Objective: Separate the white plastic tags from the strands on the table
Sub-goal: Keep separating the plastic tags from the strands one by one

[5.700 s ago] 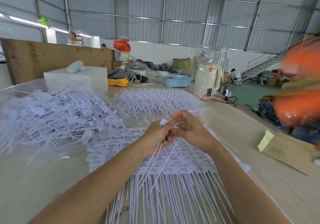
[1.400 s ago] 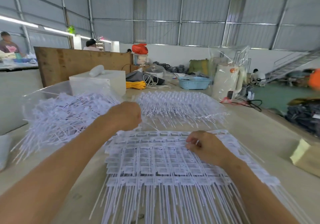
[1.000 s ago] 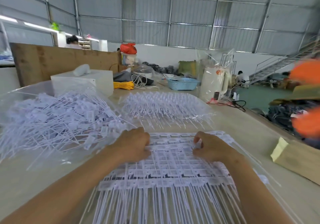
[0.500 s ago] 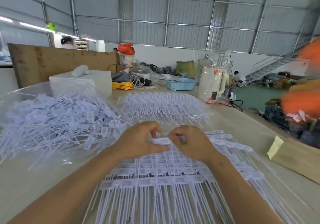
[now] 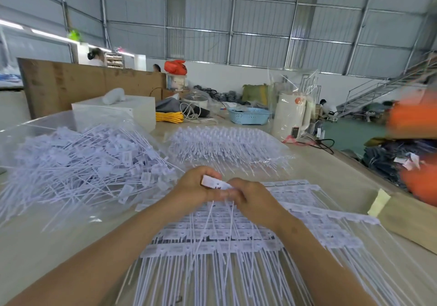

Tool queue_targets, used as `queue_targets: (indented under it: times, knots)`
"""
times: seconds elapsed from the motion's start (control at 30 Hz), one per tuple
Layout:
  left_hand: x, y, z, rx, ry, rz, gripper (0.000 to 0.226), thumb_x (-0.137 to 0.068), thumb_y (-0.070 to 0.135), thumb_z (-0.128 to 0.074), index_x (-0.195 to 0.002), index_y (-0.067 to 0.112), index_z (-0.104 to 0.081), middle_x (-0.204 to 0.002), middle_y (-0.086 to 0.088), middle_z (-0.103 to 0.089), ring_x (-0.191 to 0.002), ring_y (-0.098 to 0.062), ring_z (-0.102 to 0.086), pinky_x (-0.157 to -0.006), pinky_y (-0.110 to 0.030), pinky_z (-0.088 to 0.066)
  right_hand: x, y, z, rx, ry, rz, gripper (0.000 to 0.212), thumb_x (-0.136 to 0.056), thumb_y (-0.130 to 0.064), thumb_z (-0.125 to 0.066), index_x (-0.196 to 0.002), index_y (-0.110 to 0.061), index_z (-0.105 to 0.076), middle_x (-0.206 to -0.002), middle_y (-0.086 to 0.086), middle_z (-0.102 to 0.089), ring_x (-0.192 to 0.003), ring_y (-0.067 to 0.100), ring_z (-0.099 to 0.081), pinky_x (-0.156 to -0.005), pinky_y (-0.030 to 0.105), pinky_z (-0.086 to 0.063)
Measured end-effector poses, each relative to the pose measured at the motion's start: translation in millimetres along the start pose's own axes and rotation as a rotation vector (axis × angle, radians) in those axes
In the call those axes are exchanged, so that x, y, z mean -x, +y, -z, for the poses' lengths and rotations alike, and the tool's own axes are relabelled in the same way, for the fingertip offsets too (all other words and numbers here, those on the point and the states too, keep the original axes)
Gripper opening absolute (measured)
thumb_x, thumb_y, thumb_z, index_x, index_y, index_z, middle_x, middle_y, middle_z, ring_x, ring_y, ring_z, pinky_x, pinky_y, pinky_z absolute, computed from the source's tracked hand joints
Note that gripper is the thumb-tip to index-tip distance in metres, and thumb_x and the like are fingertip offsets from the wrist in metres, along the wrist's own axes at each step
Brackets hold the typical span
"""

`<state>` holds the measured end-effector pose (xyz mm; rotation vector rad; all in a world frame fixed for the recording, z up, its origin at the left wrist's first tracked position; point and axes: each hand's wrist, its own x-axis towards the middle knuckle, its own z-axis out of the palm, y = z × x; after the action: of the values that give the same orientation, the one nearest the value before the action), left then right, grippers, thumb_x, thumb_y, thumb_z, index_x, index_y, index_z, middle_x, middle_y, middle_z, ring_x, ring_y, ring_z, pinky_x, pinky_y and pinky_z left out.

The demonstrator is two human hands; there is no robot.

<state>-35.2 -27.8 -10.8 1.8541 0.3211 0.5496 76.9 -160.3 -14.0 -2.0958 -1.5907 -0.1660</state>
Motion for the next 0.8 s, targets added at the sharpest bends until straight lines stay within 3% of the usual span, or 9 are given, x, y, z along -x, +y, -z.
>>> queue_targets:
  times: [0.07, 0.1, 0.2, 0.3, 0.43, 0.57, 0.67, 0.73, 0.8]
  knots:
    - [0.1, 0.1, -1.0, 0.261, 0.012, 0.076, 0.012, -0.084, 0.001, -0.067, -0.094, 0.004, -0.061, -0.074, -0.009, -0.066, -0.063, -0.016, -0.065, -0.062, -0.025, -0.056, -1.4, -0.7, -0.8, -0.111, 0.022, -0.008, 0.021, -0.097, -0.024, -0.049, -0.095, -0.005, -0.058, -0.066, -0.002, -0.046, -0.065, 0.021, -0.043, -0.060, 0.034, -0.034]
    - [1.6, 0.6, -2.3, 0.248, 0.011, 0.077, 0.003, -0.088, 0.005, -0.064, -0.090, 0.004, -0.063, -0.069, -0.008, -0.066, -0.058, -0.014, -0.065, -0.056, -0.021, -0.054, -1.4, -0.3, -2.2, -0.133, 0.014, -0.022, 0.020, -0.096, -0.023, -0.050, -0.089, -0.005, -0.057, -0.064, -0.003, -0.044, -0.065, 0.020, -0.042, -0.060, 0.034, -0.032]
    - [2.9, -3.8, -10.5, 0.048, 0.031, 0.047, 0.017, -0.095, 0.019, -0.056, -0.081, 0.009, -0.059, -0.059, -0.006, -0.062, -0.046, -0.013, -0.059, -0.044, -0.019, -0.045, -0.5, -0.8, -8.4, -0.264, -0.043, -0.095, 0.024, -0.096, -0.024, -0.051, -0.078, -0.008, -0.052, -0.064, -0.003, -0.044, -0.061, 0.013, -0.043, -0.058, 0.027, -0.032]
    - [1.2, -6.8, -17.2, -0.119, 0.065, 0.005, 0.031, -0.098, 0.028, -0.051, -0.071, 0.012, -0.052, -0.056, -0.009, -0.055, -0.041, -0.014, -0.050, -0.043, -0.020, -0.039, -1.5, -2.1, -9.0, -0.346, -0.016, -0.118, 0.027, -0.094, -0.023, -0.055, -0.068, -0.018, -0.054, -0.060, -0.010, -0.049, -0.053, 0.000, -0.047, -0.055, 0.016, -0.034]
    - [-1.3, -5.4, -18.8, -0.039, 0.066, 0.099, 0.036, -0.098, 0.028, -0.051, -0.065, 0.013, -0.051, -0.049, -0.001, -0.049, -0.034, -0.007, -0.041, -0.039, -0.015, -0.033, -3.8, -4.1, -10.8, -0.272, 0.060, -0.098, 0.015, -0.090, -0.019, -0.060, -0.078, -0.011, -0.064, -0.065, -0.003, -0.054, -0.061, 0.014, -0.048, -0.062, 0.031, -0.040]
    - [-4.0, 0.6, -15.2, -0.019, -0.008, 0.241, 0.034, -0.098, 0.022, -0.052, -0.066, 0.010, -0.051, -0.046, -0.001, -0.048, -0.035, -0.011, -0.038, -0.040, -0.018, -0.026, -0.2, -5.2, -6.6, 0.008, 0.078, -0.017, 0.012, -0.092, -0.023, -0.058, -0.096, -0.021, -0.069, -0.093, 0.000, -0.069, -0.086, 0.023, -0.060, -0.070, 0.029, -0.040]
    - [-5.0, 14.2, -2.0, -0.026, -0.137, 0.366, 0.028, -0.091, 0.016, -0.059, -0.064, 0.011, -0.052, -0.041, 0.003, -0.041, -0.031, -0.009, -0.031, -0.036, -0.015, -0.023, -1.1, -12.2, -1.0, 0.144, 0.097, 0.077, 0.013, -0.093, -0.029, -0.056, -0.094, -0.022, -0.067, -0.091, -0.006, -0.066, -0.086, 0.020, -0.060, -0.071, 0.025, -0.029]
    - [-4.2, 20.8, 18.7, 0.253, -0.348, 0.462, 0.026, -0.078, 0.014, -0.070, -0.060, 0.014, -0.052, -0.040, 0.007, -0.034, -0.026, -0.005, -0.026, -0.025, -0.013, -0.020, -2.3, -13.0, 9.2, 0.029, 0.167, 0.067, 0.016, -0.093, -0.026, -0.057, -0.085, -0.016, -0.066, -0.076, -0.007, -0.059, -0.073, 0.015, -0.055, -0.067, 0.024, -0.034]
    - [-0.3, 24.3, 42.1, 0.609, -0.542, 0.414, 0.028, -0.066, 0.021, -0.084, -0.058, 0.015, -0.058, -0.041, 0.009, -0.035, -0.023, -0.003, -0.029, -0.022, -0.011, -0.025, 0.4, -3.2, 28.1, -0.168, 0.252, -0.046, 0.021, -0.093, -0.019, -0.057, -0.078, -0.007, -0.065, -0.071, -0.006, -0.054, -0.067, 0.009, -0.048, -0.067, 0.024, -0.038]
